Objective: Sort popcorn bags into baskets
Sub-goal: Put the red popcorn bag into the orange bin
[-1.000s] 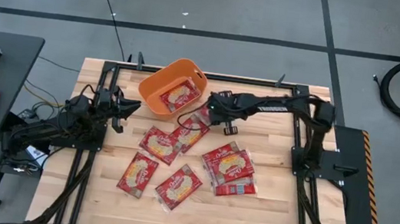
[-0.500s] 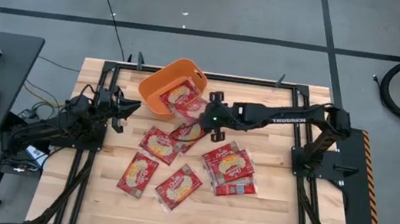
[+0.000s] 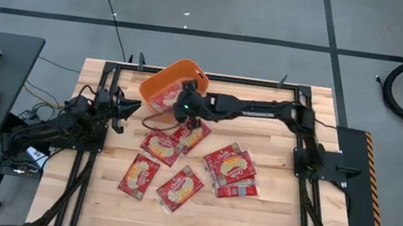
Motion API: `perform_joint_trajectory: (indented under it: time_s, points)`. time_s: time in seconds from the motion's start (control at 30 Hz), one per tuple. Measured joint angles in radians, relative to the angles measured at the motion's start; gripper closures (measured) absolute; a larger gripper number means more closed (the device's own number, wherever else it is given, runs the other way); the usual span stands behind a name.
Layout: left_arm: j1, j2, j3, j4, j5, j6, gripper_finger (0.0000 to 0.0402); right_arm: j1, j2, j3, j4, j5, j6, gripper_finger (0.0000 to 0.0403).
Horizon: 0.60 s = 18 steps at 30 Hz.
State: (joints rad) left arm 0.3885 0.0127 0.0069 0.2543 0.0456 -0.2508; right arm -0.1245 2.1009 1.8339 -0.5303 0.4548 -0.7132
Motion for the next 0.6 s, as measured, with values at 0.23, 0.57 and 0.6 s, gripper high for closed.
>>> perform_joint_trajectory:
  time_s: [0.23,0.57,0.6]
  points:
    - [0.000,0.000,0.000,0.001,0.011,0.000,0.0345,-0.089,0.171,0.155,-0.007,-0.003,-0.074,0.0377]
    - [0.000,0.000,0.000,0.003,0.013,0.000,0.0345,-0.080,0.210,0.230,-0.211,0.054,-0.004,0.0236]
    - [0.000,0.000,0.000,0.002,0.013,0.000,0.0345,-0.068,0.195,0.230,-0.232,0.050,0.010,0.0228]
